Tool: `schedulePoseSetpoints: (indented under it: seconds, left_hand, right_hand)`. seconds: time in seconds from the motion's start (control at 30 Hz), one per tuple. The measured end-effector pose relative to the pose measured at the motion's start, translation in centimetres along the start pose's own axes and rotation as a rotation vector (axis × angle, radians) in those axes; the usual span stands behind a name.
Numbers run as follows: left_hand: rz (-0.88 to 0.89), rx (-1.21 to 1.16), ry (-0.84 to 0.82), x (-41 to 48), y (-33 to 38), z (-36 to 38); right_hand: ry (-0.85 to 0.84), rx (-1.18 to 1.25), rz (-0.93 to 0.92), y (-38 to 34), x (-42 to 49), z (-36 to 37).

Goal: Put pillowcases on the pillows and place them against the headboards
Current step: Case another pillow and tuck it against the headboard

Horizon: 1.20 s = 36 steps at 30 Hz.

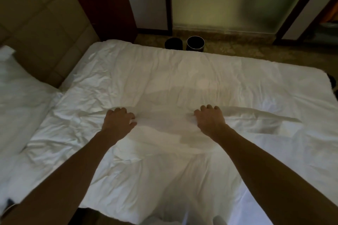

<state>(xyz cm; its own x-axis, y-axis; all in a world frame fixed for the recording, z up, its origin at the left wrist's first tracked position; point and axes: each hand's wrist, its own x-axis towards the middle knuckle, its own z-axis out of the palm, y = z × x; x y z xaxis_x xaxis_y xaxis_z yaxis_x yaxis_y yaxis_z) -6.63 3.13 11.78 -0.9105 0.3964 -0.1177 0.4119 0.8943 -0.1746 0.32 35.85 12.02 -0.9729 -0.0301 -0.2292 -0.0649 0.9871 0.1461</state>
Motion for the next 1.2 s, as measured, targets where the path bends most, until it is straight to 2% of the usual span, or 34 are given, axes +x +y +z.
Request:
schedulePoseSetpoints:
  seconds: [0.13, 0.27, 0.33, 0.47, 0.53, 0.6, 0.73, 0.83, 0.97, 1.2]
  left_hand:
    - [0.044, -0.078, 0.006, -0.2, 0.5, 0.1]
    - [0.053, -0.110, -0.158, -0.6, 0.6, 0.0]
    - [0.049, -0.057, -0.180, -0.7, 0.9, -0.2]
    - [0.036, -0.049, -0.040, -0.2, 0.6, 0.3]
    - [0.040, -0.092, -0.051, 0.6, 0.0, 0.7]
    - [0.069, -0.009, -0.100, 1.8, -0.3, 1.3]
    - [0.086, 0.006, -0.071, 3.7, -0.9, 2.7]
    - [0.175, 0.013, -0.046, 4.5, -1.9, 3.5]
    - [0.259, -0.040, 0.095, 6.0, -4.7, 2.5]
    - [0.234, -0.166, 0.258, 7.8, -12.4, -4.5]
  right_hand:
    - [0.035, -0.013, 0.006, 0.7, -0.5, 1.2]
    - [0.051, 0.037, -0.051, 1.7, -0.1, 1.3]
    - [0.001, 0.113, -0.100, 2.4, 0.2, 0.9]
    - [-0.198, 0.418, -0.073, 4.6, 0.2, -0.2]
    - [-0.182, 0.299, -0.035, 5.5, 0.3, -0.5]
    - [-0.129, 0.143, 0.003, 5.6, 0.2, -0.6]
    - [-0.061, 0.052, 0.050, 3.2, 0.0, -0.8]
    - [-0.057, 0.035, 0.104, 1.6, -0.4, -1.2]
    - [-0.039, 0.022, 0.152, 0.0, -0.6, -3.2]
    - [0.082, -0.070, 0.190, -2.9, 1.8, -12.3]
